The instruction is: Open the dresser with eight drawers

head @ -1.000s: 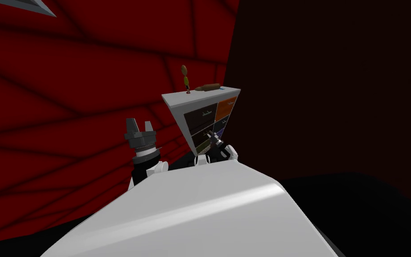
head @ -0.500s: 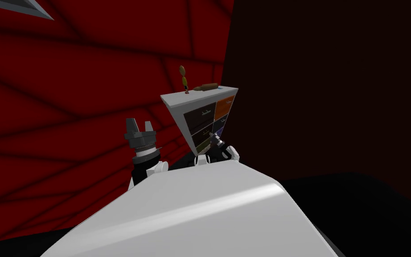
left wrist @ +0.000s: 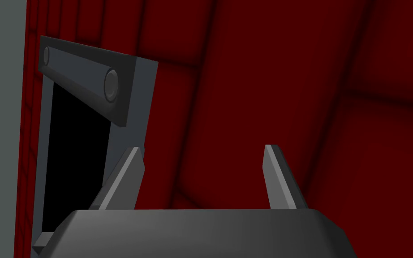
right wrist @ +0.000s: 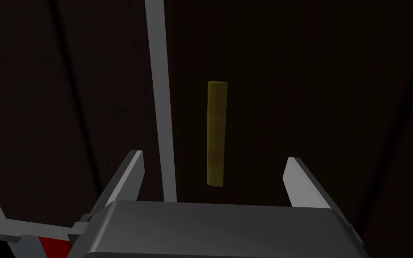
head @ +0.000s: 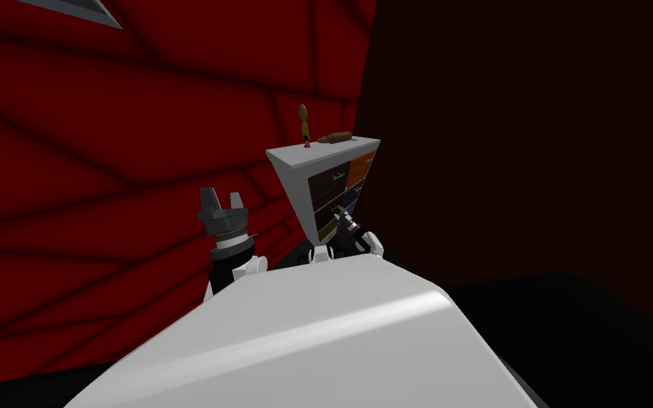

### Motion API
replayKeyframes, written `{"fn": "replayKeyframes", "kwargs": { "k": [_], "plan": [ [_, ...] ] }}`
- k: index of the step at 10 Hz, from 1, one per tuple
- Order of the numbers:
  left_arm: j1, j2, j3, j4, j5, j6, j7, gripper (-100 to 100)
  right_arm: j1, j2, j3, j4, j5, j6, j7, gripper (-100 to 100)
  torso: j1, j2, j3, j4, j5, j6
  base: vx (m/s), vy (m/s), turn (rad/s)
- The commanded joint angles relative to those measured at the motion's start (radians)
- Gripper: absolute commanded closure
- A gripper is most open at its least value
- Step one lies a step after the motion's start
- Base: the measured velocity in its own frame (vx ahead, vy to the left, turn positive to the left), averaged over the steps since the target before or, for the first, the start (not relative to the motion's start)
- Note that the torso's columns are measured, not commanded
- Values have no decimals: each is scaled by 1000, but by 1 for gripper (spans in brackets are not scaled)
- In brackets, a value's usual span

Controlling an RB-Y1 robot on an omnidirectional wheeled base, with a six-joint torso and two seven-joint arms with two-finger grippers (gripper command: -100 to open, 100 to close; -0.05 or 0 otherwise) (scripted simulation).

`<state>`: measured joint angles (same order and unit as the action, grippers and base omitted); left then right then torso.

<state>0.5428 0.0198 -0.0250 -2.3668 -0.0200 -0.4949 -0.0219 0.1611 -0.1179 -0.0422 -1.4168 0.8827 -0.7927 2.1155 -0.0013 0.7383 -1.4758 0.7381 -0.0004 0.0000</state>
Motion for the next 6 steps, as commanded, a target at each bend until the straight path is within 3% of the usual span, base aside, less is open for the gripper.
{"fn": "replayKeyframes", "kwargs": {
  "k": [1, 2, 3, 5, 6],
  "plan": [
    [0, 0, 0, 0, 0, 0, 0, 0, 15, 37, -23, -18, 6, 14, 42, -100, 2, 0, 0, 0, 0, 0, -54, 160, -107],
    [0, 0, 0, 0, 0, 0, 0, 0, 17, 56, -26, -20, 6, 16, 46, -100, 3, 0, 0, 0, 1, 0, -34, 131, -58],
    [0, 0, 0, 0, 0, 0, 0, 0, 16, 44, -23, -19, 6, 14, 41, -100, 1, -1, 0, 0, 0, 0, -11, 54, -8],
    [0, 0, 0, 0, 0, 0, 0, 0, -14, 22, -22, -37, 16, 58, 3, -100, -2, -4, -2, -1, -1, 0, 34, 64, 40],
    [0, 0, 0, 0, 0, 0, 0, 0, -6, 27, -21, -36, 14, 48, 11, -100, 1, -3, -2, -1, 0, 0, 21, 27, 7]
  ]
}}
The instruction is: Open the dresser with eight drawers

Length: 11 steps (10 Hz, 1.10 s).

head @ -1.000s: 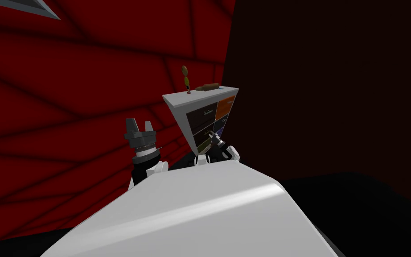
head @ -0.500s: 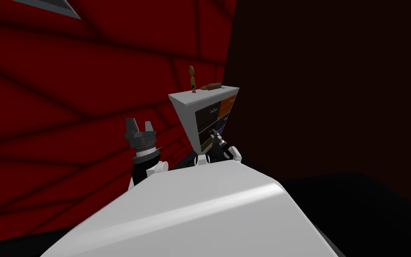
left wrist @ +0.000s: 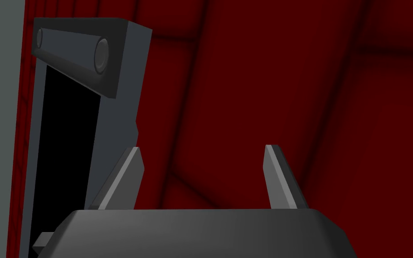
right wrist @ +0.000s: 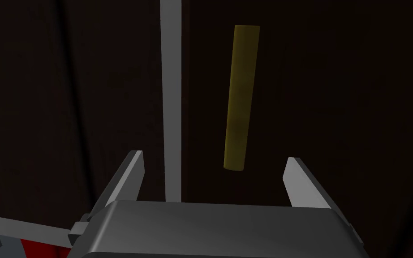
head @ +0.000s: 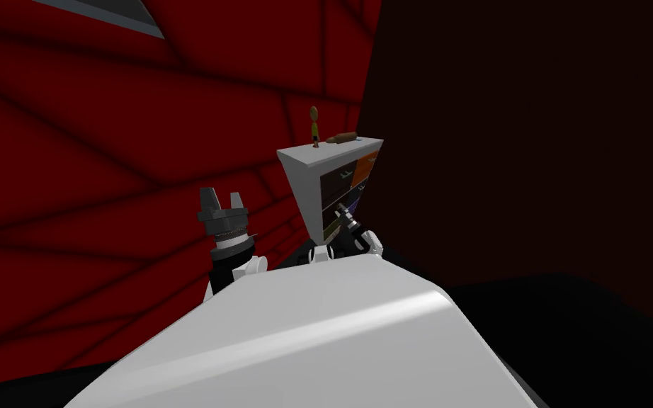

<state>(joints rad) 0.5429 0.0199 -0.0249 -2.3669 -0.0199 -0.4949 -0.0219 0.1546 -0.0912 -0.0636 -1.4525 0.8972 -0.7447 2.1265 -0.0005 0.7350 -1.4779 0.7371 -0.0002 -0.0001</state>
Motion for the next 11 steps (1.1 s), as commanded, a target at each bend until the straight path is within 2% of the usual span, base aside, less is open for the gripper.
{"fn": "replayKeyframes", "kwargs": {
  "k": [1, 3, 6, 7, 8, 11],
  "plan": [
    [0, 0, 0, 0, 0, 0, 0, 0, 17, 15, -2, 13, -6, -24, 24, 100, -1, 3, 2, 1, 0, 0, -10, -26, -51],
    [0, 0, 0, 0, 0, 0, 0, 0, 9, -6, 2, -6, -1, -6, -6, 100, -1, 6, 4, 4, 1, 1, -49, -27, -9],
    [0, 0, 0, 0, 0, 0, 0, 0, 2, -25, 3, -23, 0, 0, -29, 100, -3, 13, 7, 7, 1, 2, -185, -95, -22],
    [0, 0, 0, 0, 0, 0, 0, 0, 4, -21, 4, -5, 2, 1, -22, 100, 0, 11, 6, 8, 2, 1, -87, -42, -16],
    [0, 0, 0, 0, 0, 0, 0, 0, 7, -29, 3, -10, 1, -1, -30, 100, 6, 5, 2, 6, 3, -1, -99, -71, -32],
    [0, 0, 0, 0, 0, 0, 0, 0, 6, -41, 3, -25, -4, -11, -41, 100, -2, 10, 6, 7, 1, 2, -171, -129, -22]
  ]
}}
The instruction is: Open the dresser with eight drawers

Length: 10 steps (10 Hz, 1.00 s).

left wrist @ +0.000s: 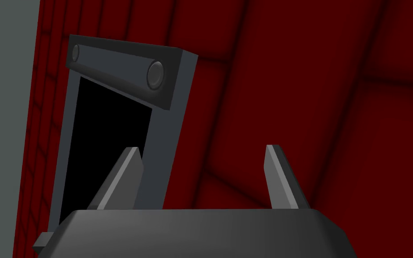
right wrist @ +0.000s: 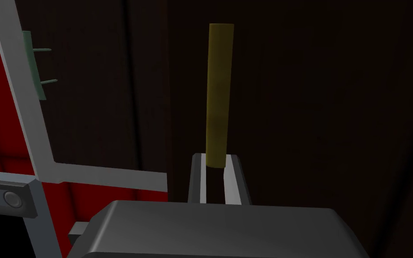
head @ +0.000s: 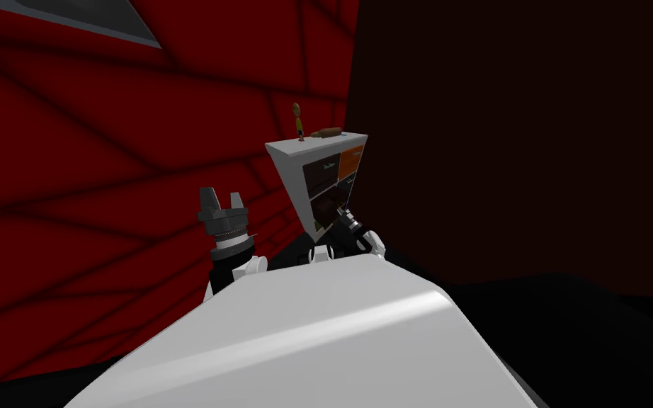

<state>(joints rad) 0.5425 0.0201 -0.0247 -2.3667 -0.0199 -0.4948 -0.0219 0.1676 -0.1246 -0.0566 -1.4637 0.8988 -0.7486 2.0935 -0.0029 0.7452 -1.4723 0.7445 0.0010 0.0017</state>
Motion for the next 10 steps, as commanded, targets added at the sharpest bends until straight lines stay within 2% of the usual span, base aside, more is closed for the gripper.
{"fn": "replayKeyframes", "kwargs": {
  "k": [1, 3, 9, 10],
  "plan": [
    [0, 0, 0, 0, 0, 0, 0, 0, -24, -34, 2, -18, 4, 29, -49, -100, 2, 1, 1, 1, 1, 0, -121, -38, 28],
    [0, 0, 0, 0, 0, 0, 0, 0, -47, -62, 4, -34, 10, 61, -92, -100, 10, -11, -6, -5, 1, -3, -50, 36, 35],
    [0, 0, 0, 0, 0, 0, 0, 0, -116, -146, 9, -80, 26, 156, -221, -100, 2, -3, -2, -1, 1, 0, -51, 31, 31],
    [0, 0, 0, 0, 0, 0, 0, 0, -103, -137, 13, -62, 27, 142, -204, -100, 3, -1, 0, 1, 2, 0, -20, 8, 3]
  ]
}}
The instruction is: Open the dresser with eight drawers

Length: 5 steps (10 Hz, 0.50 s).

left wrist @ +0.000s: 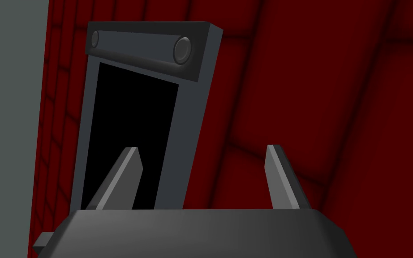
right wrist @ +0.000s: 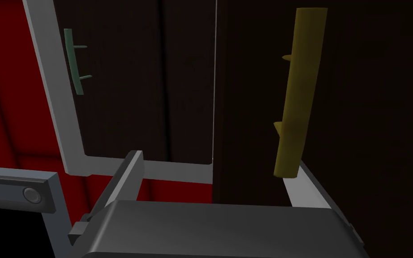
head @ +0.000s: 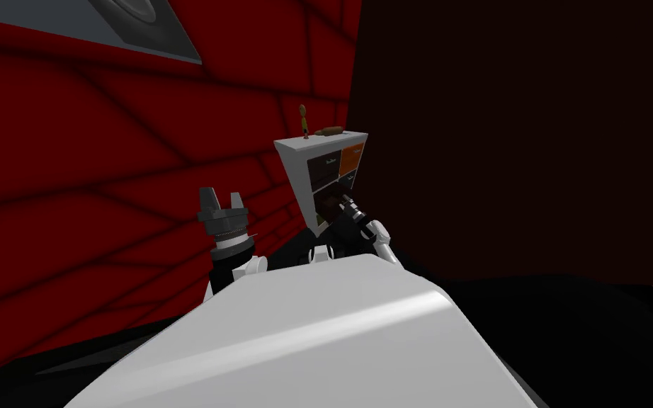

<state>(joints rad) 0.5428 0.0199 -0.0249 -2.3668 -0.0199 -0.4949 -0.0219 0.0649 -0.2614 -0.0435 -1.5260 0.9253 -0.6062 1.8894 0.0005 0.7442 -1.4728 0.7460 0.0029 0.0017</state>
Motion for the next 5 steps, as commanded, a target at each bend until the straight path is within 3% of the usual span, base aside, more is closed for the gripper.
{"fn": "replayKeyframes", "kwargs": {
  "k": [1, 5],
  "plan": [
    [0, 0, 0, 0, 0, 0, 0, 0, 1, -2, 0, 1, 1, 6, -6, 0, 1, 0, 0, -2, -1, -1, 0, 0, 0],
    [0, 0, 0, 0, 0, 0, 0, 0, 5, -3, 0, 7, 3, 9, -5, 0, 1, -5, -2, -7, -2, -2, 0, 0, 0]
  ]
}}
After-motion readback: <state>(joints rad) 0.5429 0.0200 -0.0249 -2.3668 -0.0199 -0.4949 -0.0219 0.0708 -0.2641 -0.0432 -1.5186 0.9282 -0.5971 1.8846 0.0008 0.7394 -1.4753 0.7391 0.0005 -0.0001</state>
